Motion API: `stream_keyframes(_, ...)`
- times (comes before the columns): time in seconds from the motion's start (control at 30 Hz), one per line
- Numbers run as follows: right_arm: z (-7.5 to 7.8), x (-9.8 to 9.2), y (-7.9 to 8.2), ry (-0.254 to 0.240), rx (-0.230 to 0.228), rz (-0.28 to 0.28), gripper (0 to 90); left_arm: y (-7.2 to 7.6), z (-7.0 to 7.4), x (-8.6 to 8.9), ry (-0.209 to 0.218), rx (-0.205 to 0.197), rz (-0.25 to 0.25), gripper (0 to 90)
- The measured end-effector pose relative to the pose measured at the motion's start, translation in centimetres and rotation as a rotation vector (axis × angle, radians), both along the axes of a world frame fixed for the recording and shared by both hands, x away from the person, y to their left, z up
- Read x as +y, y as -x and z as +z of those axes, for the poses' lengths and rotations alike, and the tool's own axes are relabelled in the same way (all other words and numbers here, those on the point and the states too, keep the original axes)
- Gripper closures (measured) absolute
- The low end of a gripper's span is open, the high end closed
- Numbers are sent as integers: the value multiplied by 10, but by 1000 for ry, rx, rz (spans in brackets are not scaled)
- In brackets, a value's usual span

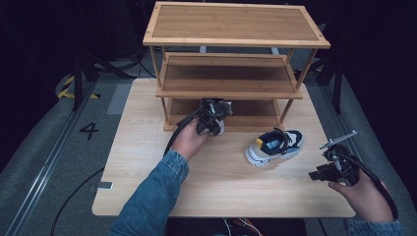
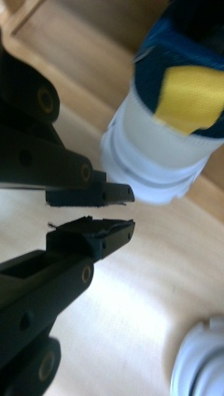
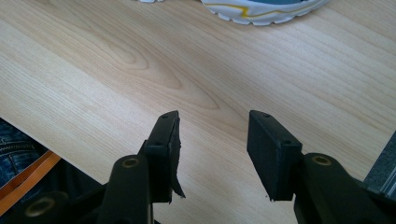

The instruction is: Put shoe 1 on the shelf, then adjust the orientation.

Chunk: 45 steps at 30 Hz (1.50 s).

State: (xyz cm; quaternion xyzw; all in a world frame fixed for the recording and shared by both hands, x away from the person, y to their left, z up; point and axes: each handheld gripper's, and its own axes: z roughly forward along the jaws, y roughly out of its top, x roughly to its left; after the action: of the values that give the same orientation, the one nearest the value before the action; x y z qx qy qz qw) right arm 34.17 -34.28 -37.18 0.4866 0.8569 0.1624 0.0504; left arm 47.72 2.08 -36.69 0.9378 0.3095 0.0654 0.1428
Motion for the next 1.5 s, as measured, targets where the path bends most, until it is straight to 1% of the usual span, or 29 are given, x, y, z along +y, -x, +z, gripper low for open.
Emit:
stream_keyframes(0.07,0,2,-2,0,-2,8,545,6,6,7,17,15,3,757)
stream_keyframes(0.1,0,3,-3,2,-2,11,545,10,9,12,25,33,3,733)
stream_keyframes(0.17,1,6,-5,0,-5,19,545,15,11,18,43,58,-1,725)
stream_keyframes(0.2,1,7,-5,1,-5,20,545,19,12,23,44,65,-3,724)
stream_keyframes(0.3,2,12,-8,2,-15,31,547,31,13,34,53,73,14,715)
stream_keyframes(0.33,2,13,-9,-1,-17,32,548,36,14,39,57,89,31,704)
stream_keyframes(0.37,2,15,-11,0,-21,40,549,38,15,42,56,92,23,703)
stream_keyframes(0.43,3,17,-12,-1,-18,39,553,43,16,51,69,94,24,688)
stream_keyframes(0.47,4,18,-13,-3,-24,44,553,46,16,55,69,109,37,673)
stream_keyframes(0.57,7,21,-16,-12,-33,44,561,55,13,68,64,120,70,650)
stream_keyframes(0.6,9,22,-18,-13,-41,50,564,58,11,72,60,133,92,638)
stream_keyframes(0.63,10,24,-19,-18,-43,50,565,59,10,74,58,140,95,614)
stream_keyframes(0.67,11,24,-20,-21,-45,55,568,61,8,78,46,144,101,594)
stream_keyframes(0.7,12,26,-22,-25,-51,58,574,64,7,80,38,143,117,581)
stream_keyframes(0.73,13,28,-24,-32,-50,60,578,66,7,82,30,135,117,549)
stream_keyframes(0.77,13,30,-25,-37,-55,63,579,69,5,85,29,117,126,524)
stream_keyframes(0.83,15,34,-28,-57,-66,79,593,73,4,91,34,132,160,505)
stream_keyframes(0.87,16,37,-29,-70,-66,78,600,74,3,94,43,136,177,486)
stream_keyframes(0.9,17,39,-30,-79,-68,82,606,75,2,98,51,144,183,472)
stream_keyframes(0.97,19,43,-33,-83,-83,93,619,78,-1,105,80,163,205,468)
stream_keyframes(1.03,21,48,-35,-96,-91,95,629,80,-3,113,98,176,233,444)
stream_keyframes(1.07,21,50,-37,-99,-99,106,633,81,-3,117,108,184,245,449)
stream_keyframes(1.1,22,53,-38,-103,-101,108,636,82,-4,120,109,184,255,447)
stream_keyframes(1.17,25,58,-41,-114,-120,116,635,84,-5,127,113,180,272,438)
stream_keyframes(1.23,26,62,-45,-125,-132,126,615,85,-6,132,115,179,286,434)
stream_keyframes(1.27,27,65,-46,-124,-145,133,594,86,-7,135,118,176,296,429)
stream_keyframes(1.33,27,73,-49,-125,-150,146,571,89,-8,139,121,179,311,424)
stream_keyframes(1.43,28,85,-53,-129,-168,180,573,93,-10,145,109,169,319,412)
stream_keyframes(1.5,29,96,-56,-133,-179,206,575,95,-11,149,113,169,337,405)
